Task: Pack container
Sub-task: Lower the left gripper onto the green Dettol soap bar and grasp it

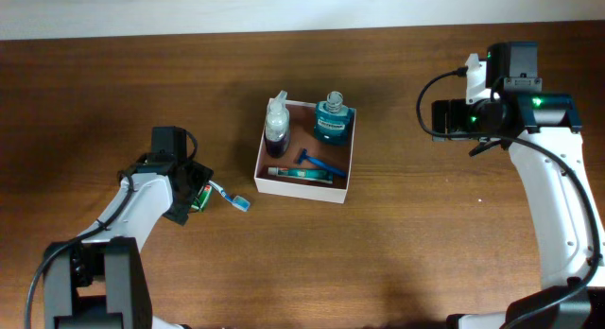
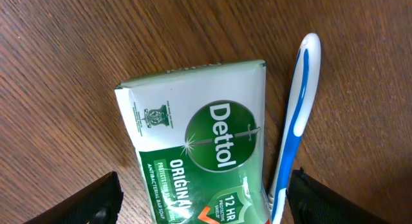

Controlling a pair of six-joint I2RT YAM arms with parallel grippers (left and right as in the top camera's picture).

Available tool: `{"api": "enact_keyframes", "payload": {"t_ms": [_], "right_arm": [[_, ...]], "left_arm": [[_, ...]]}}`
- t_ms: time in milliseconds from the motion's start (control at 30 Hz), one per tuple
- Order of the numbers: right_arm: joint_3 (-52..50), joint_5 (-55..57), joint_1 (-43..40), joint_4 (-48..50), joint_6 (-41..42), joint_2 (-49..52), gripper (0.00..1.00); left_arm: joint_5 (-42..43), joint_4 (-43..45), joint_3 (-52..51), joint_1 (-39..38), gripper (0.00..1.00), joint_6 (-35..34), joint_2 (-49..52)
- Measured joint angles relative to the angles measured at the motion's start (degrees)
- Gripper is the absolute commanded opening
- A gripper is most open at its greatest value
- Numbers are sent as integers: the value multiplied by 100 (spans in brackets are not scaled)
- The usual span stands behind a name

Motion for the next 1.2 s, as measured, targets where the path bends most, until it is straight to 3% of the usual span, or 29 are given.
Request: {"api": "enact_keyframes", "payload": {"t_ms": [300,567,1000,1200], "right_arm": [[0,0,0,0,4,0,98],[0,0,0,0,4,0,98],[0,0,0,0,4,0,99],[0,0,0,0,4,0,99]], "left_arm": [[-210,-87,0,0,72,44,0],[-258,-90,0,0,70,94,0],[-299,-90,0,0,70,1191,0],[-299,-87,0,0,55,1799,0]]}}
